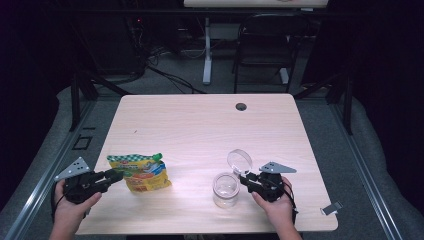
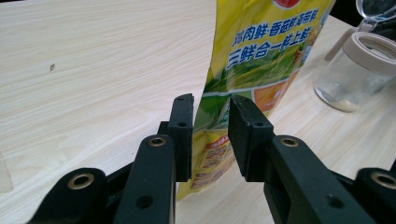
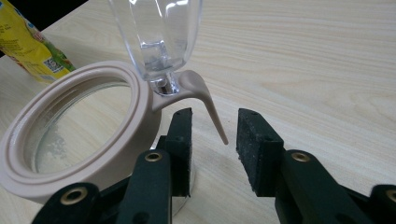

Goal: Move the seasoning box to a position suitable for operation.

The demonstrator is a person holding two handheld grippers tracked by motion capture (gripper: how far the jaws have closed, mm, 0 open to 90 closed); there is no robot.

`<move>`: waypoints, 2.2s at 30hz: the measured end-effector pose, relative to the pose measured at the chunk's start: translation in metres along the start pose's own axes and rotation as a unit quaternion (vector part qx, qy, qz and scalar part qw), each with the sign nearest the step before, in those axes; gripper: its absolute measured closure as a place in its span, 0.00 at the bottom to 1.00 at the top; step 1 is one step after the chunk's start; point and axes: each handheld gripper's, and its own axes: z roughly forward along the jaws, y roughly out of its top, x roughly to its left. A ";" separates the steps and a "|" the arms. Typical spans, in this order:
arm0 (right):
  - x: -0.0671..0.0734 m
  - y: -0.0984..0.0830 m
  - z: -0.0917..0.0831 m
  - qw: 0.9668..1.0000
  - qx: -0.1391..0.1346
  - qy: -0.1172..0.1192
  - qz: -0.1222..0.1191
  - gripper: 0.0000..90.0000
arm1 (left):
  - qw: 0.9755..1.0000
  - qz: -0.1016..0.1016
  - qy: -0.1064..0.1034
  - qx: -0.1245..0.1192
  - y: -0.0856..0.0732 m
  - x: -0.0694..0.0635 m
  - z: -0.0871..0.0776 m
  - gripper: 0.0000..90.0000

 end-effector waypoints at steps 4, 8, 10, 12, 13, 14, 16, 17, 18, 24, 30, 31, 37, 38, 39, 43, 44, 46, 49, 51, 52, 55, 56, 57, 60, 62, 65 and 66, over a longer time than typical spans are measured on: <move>0.000 0.000 0.000 1.000 0.000 0.000 0.000 0.73 | 1.000 0.012 -0.007 0.005 0.001 -0.002 -0.001 0.83; 0.000 0.000 0.000 1.000 -0.002 0.000 0.001 0.73 | 1.000 0.021 -0.011 0.008 0.001 -0.003 -0.002 0.88; 0.000 0.000 0.000 1.000 -0.001 0.000 0.000 0.73 | 0.999 0.031 -0.015 0.011 0.002 -0.004 -0.002 0.90; 0.000 0.000 0.000 1.000 -0.001 -0.001 -0.001 0.73 | 0.999 0.036 -0.018 0.013 0.002 -0.005 -0.003 0.91; 0.000 0.000 -0.001 1.000 -0.001 -0.001 -0.001 0.73 | 0.999 0.040 -0.024 0.015 0.002 -0.006 -0.003 0.94; 0.000 0.000 -0.001 1.000 -0.001 -0.001 -0.001 0.73 | 0.999 0.040 -0.024 0.015 0.002 -0.006 -0.003 0.95; 0.000 0.000 -0.001 1.000 0.000 0.000 -0.001 0.73 | 0.998 0.045 -0.029 0.017 0.002 -0.007 -0.004 0.96; 0.000 0.000 0.000 1.000 -0.001 0.000 0.000 0.73 | 0.998 0.051 -0.037 0.019 0.003 -0.007 -0.004 0.98; 0.000 0.000 0.000 1.000 0.000 0.000 0.000 0.73 | 0.998 0.051 -0.037 0.019 0.003 -0.007 -0.004 0.99; 0.000 0.000 0.000 1.000 0.000 0.000 0.000 0.73 | 0.996 0.059 -0.069 0.024 0.002 -0.008 -0.002 0.99; 0.000 0.000 0.000 1.000 0.001 0.000 -0.001 0.73 | 0.995 0.055 -0.078 0.025 0.002 -0.009 0.000 0.97; 0.000 0.000 0.000 1.000 0.001 0.001 0.000 0.73 | 0.995 0.052 -0.078 0.027 0.002 -0.009 0.001 0.96; 0.000 0.000 0.000 1.000 0.000 0.000 0.000 0.73 | 0.996 0.046 -0.076 0.031 0.000 -0.010 0.007 0.93; 0.000 0.000 0.000 1.000 0.001 0.000 0.000 0.73 | 0.995 0.048 -0.076 0.032 0.001 -0.010 0.008 0.93; 0.000 0.000 0.000 1.000 0.001 0.000 0.000 0.73 | 0.996 0.043 -0.076 0.031 0.000 -0.010 0.008 0.92; 0.001 0.000 0.000 1.000 0.001 0.001 -0.002 0.73 | 0.996 0.032 -0.080 0.029 -0.002 -0.009 0.011 0.90; 0.001 0.000 0.000 1.000 0.001 0.001 -0.002 0.73 | 0.996 0.032 -0.080 0.029 -0.002 -0.009 0.011 0.90; 0.001 0.000 0.001 1.000 0.000 0.001 -0.001 0.73 | 0.996 0.028 -0.086 0.027 -0.002 -0.007 0.012 0.89; 0.002 0.000 0.001 1.000 0.002 0.000 -0.004 0.73 | 0.995 0.027 -0.090 0.036 -0.004 -0.008 0.017 0.87; 0.003 0.000 0.002 1.000 0.003 0.001 -0.004 0.73 | 0.995 0.026 -0.091 0.039 -0.004 -0.008 0.019 0.85; 0.003 0.000 0.002 1.000 0.003 0.001 -0.004 0.73 | 0.995 0.026 -0.091 0.039 -0.004 -0.008 0.019 0.85; 0.003 -0.001 0.001 1.000 0.005 0.000 -0.007 0.73 | 0.994 0.013 -0.101 0.043 -0.005 -0.007 0.024 0.82; 0.003 -0.001 0.001 1.000 0.005 0.000 -0.007 0.73 | 0.994 0.013 -0.101 0.043 -0.005 -0.007 0.024 0.81; 0.003 -0.001 0.001 1.000 0.005 -0.001 -0.007 0.73 | 0.993 0.008 -0.106 0.042 -0.007 -0.005 0.027 0.80; 0.002 -0.001 0.001 1.000 0.006 0.000 -0.006 0.73 | 0.993 0.000 -0.110 0.043 -0.008 -0.004 0.029 0.78; 0.002 -0.002 0.001 1.000 0.004 0.000 -0.006 0.73 | 0.993 -0.001 -0.110 0.047 -0.008 -0.004 0.032 0.76; 0.002 -0.003 -0.001 1.000 0.004 -0.002 -0.004 0.73 | 0.992 0.000 -0.111 0.059 -0.009 -0.005 0.039 0.72; 0.002 -0.003 -0.001 1.000 0.004 -0.002 -0.004 0.73 | 0.992 0.002 -0.110 0.064 -0.009 -0.005 0.041 0.72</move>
